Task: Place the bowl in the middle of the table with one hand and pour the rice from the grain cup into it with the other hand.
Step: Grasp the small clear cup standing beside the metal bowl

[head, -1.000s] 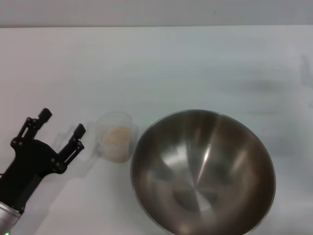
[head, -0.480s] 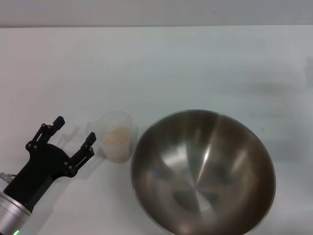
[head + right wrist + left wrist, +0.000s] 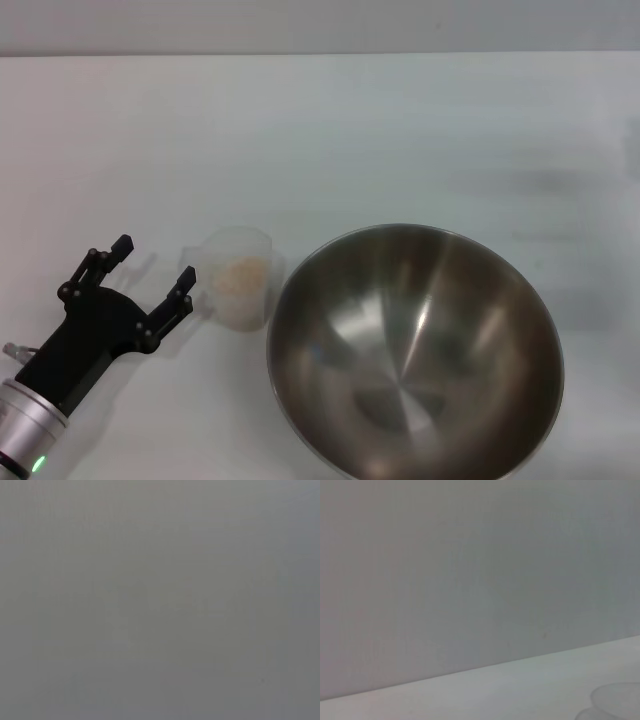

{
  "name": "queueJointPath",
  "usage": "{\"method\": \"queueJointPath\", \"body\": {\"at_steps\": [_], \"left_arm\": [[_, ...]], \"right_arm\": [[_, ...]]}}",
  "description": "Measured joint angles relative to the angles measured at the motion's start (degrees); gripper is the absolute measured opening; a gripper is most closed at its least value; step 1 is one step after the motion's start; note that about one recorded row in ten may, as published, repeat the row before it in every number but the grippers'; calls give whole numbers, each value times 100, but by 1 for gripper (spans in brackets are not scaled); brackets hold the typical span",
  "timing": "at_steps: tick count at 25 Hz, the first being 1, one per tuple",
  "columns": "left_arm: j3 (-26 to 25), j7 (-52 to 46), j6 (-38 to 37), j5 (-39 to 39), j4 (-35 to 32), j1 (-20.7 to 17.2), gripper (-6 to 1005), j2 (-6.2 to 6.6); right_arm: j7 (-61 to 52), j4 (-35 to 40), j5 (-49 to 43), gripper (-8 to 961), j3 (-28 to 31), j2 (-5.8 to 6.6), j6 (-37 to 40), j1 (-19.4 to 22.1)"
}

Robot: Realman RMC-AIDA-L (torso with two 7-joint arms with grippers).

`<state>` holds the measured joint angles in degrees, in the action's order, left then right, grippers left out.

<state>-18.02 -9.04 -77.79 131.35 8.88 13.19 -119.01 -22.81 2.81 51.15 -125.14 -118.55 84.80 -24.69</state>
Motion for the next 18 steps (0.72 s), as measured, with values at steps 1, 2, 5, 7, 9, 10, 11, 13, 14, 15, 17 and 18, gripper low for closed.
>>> {"method": "queueJointPath", "body": {"at_steps": [1,2,5,7,9,10,11,13,14,15,17,18], "left_arm": [[-28,3,35,-2,0,11,824,0],[-56,3,67,-5,0,23,824,0],[-80,5,106,-6,-13,95,823,7],[-82,5,139,-7,-17,126,823,9],[-82,5,139,-7,-17,126,823,9],[-100,7,227,-6,-11,196,822,9],[-100,7,227,-6,-11,196,822,9],[-120,7,301,-4,-13,274,822,9],[-120,7,301,-4,-13,274,822,9],[-148,8,340,-4,-9,293,822,8],[-171,10,360,-3,-4,302,821,5],[-198,22,364,-3,-3,301,821,4]], "right_arm": [[0,0,0,489,1,0,0,1],[-1,0,0,489,1,-1,1,1],[-3,0,1,489,1,-2,1,1],[-4,0,10,489,1,-2,1,0],[-5,0,15,489,1,-2,2,-3],[-5,0,15,488,1,-2,2,-3],[-5,0,17,488,1,-2,2,-5],[-4,2,21,488,1,-2,1,-9],[-5,3,23,488,1,-2,1,-11],[-5,6,25,488,1,-2,1,-13],[-5,11,27,488,1,-2,0,-18],[-4,13,28,488,1,-1,-2,-18]]}}
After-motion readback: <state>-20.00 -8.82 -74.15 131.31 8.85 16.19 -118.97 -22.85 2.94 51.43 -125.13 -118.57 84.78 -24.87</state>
